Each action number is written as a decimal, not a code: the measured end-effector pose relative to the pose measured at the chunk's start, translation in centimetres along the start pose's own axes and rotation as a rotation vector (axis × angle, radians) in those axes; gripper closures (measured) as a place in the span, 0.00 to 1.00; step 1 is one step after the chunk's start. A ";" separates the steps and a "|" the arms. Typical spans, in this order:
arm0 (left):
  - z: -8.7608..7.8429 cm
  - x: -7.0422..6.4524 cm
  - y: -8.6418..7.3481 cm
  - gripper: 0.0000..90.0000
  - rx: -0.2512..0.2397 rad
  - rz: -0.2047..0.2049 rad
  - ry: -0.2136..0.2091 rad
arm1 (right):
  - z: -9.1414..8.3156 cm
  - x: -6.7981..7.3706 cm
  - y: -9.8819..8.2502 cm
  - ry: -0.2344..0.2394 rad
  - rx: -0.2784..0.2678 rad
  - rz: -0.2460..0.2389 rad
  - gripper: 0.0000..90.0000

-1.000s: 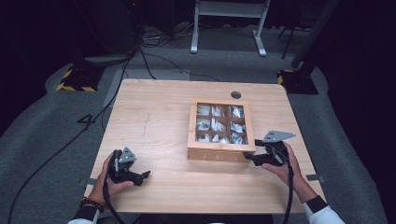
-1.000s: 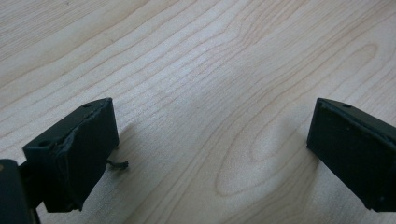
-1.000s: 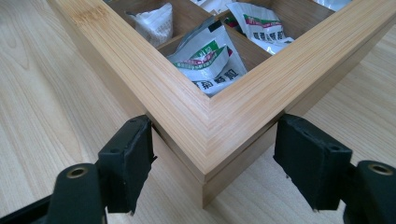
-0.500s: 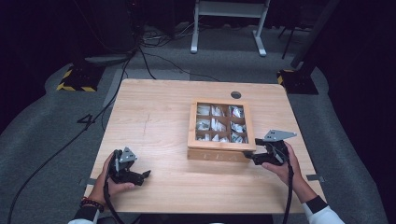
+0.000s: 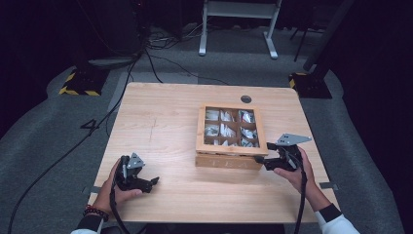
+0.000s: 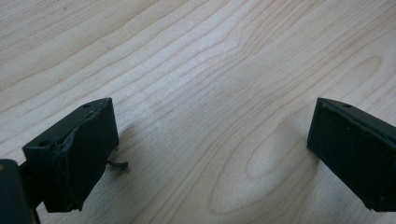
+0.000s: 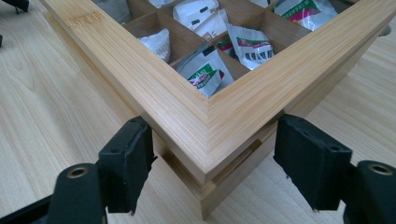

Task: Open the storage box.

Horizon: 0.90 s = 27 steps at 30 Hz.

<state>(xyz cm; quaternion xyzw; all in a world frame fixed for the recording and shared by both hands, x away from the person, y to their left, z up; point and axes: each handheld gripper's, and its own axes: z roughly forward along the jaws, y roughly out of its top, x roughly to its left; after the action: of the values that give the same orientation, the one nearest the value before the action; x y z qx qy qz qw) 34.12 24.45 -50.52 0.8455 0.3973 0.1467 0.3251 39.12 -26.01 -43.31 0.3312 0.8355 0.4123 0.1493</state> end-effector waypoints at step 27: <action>0.7 -3.4 8.0 0.19 -0.106 0.172 -0.038 | -0.6 0.2 0.4 -0.032 -0.020 -0.035 0.31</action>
<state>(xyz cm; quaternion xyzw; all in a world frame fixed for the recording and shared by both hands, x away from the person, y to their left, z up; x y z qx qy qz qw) 36.94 17.77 -45.69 0.8608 0.3087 0.1789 0.3631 38.79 -26.07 -42.59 0.3214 0.8346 0.4124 0.1733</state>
